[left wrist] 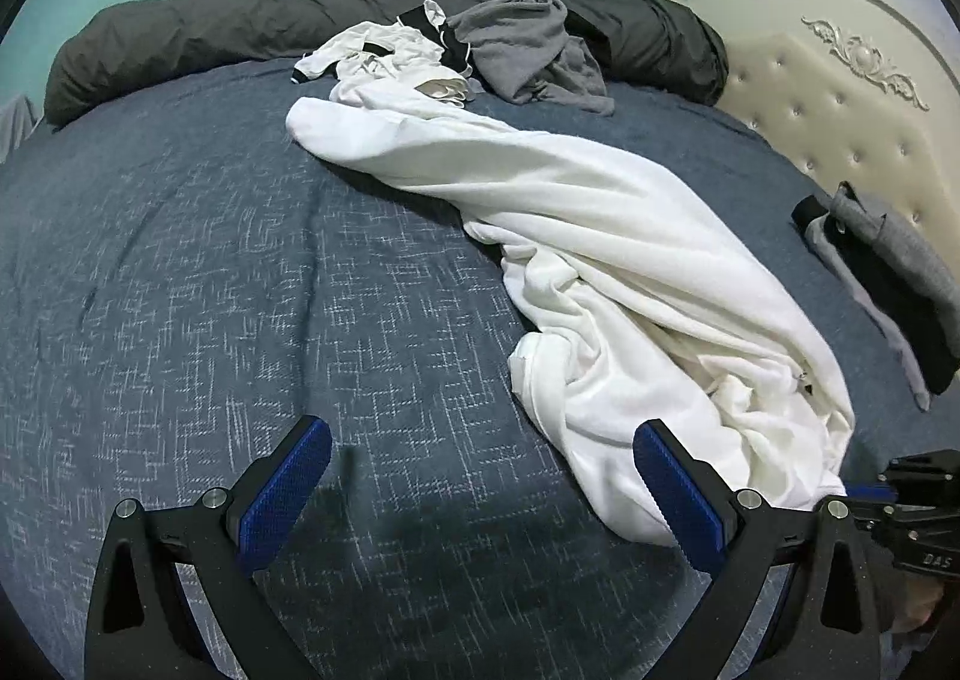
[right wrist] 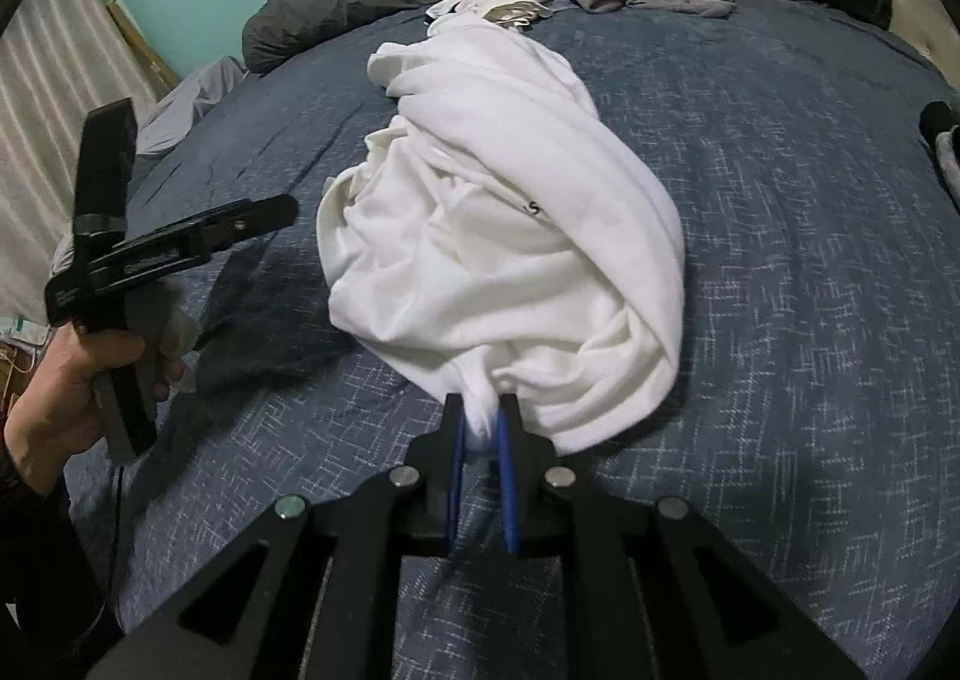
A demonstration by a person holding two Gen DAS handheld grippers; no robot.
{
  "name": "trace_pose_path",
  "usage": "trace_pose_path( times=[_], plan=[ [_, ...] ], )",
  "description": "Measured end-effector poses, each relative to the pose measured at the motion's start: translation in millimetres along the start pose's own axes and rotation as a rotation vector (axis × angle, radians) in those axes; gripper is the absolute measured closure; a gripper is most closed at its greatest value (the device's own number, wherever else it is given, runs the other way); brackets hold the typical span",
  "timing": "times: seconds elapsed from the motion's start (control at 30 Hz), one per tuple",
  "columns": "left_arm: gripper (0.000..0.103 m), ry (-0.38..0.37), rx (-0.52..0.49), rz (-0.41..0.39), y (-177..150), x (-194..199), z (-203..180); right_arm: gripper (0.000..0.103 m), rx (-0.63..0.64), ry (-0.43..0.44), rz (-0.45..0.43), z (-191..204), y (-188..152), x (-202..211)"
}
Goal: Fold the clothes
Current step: 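Lay the white shirt flat on the bed with the right gripper, then grasp the shirt edge with the left gripper while the right gripper holds another edge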
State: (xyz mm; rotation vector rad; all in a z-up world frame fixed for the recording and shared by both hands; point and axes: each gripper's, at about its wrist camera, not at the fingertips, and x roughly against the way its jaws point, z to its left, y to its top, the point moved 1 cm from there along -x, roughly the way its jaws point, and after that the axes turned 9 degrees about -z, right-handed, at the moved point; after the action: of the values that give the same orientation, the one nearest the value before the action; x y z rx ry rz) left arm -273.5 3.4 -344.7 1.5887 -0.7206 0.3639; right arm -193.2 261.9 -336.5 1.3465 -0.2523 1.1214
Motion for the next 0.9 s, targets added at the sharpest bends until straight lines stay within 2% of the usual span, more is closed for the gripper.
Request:
trace_pose_path(
  times=[0.1, 0.17, 0.23, 0.3, 0.4, 0.47, 0.5, 0.6, 0.63, 0.7, 0.73, 0.9],
  plan=[
    [0.003, -0.016, 0.008, 0.018, -0.3, -6.1, 0.1, 0.093, -0.004, 0.009, -0.001, -0.9, 0.1, -2.2],
    [0.010, -0.023, 0.003, 0.036, -1.7, -10.9, -0.1, 0.093, -0.009, 0.013, 0.000, -3.2, -0.3, -2.3],
    [0.032, -0.029, -0.003, 0.058, -3.5, -16.2, -0.1, 0.093, -0.011, 0.014, 0.002, -5.4, -0.9, -1.7],
    [0.038, -0.035, 0.015, 0.079, -5.7, -21.5, 2.7, 0.093, -0.014, 0.017, 0.005, -7.1, -1.1, -1.9],
    [0.040, -0.052, 0.038, 0.085, -7.3, -23.8, 5.5, 0.093, -0.013, 0.021, 0.007, -7.6, -0.3, -3.0],
    [0.056, -0.066, 0.032, 0.083, -6.8, -23.2, 4.0, 0.093, -0.012, 0.023, 0.007, -7.8, 0.5, -3.6],
    [0.068, -0.073, 0.029, 0.081, -6.6, -22.9, 3.3, 0.093, -0.012, 0.024, 0.006, -7.8, 1.1, -3.7],
    [0.076, -0.099, 0.032, 0.085, -7.1, -23.6, 0.6, 0.093, -0.013, 0.027, 0.006, -7.4, 2.2, -4.6],
    [0.082, -0.114, 0.035, 0.088, -7.9, -24.3, -0.3, 0.093, -0.013, 0.027, 0.006, -7.1, 2.1, -4.8],
    [0.088, -0.134, 0.039, 0.091, -9.4, -25.0, -2.0, 0.093, -0.011, 0.027, 0.008, -6.4, 2.0, -5.4],
    [0.096, -0.144, 0.039, 0.092, -9.4, -25.3, -2.6, 0.093, -0.011, 0.028, 0.009, -6.3, 2.1, -5.6],
    [0.100, -0.172, 0.025, 0.084, -6.6, -20.2, -5.8, 0.093, -0.025, 0.031, 0.009, -8.4, 3.0, -5.4]
  ],
)
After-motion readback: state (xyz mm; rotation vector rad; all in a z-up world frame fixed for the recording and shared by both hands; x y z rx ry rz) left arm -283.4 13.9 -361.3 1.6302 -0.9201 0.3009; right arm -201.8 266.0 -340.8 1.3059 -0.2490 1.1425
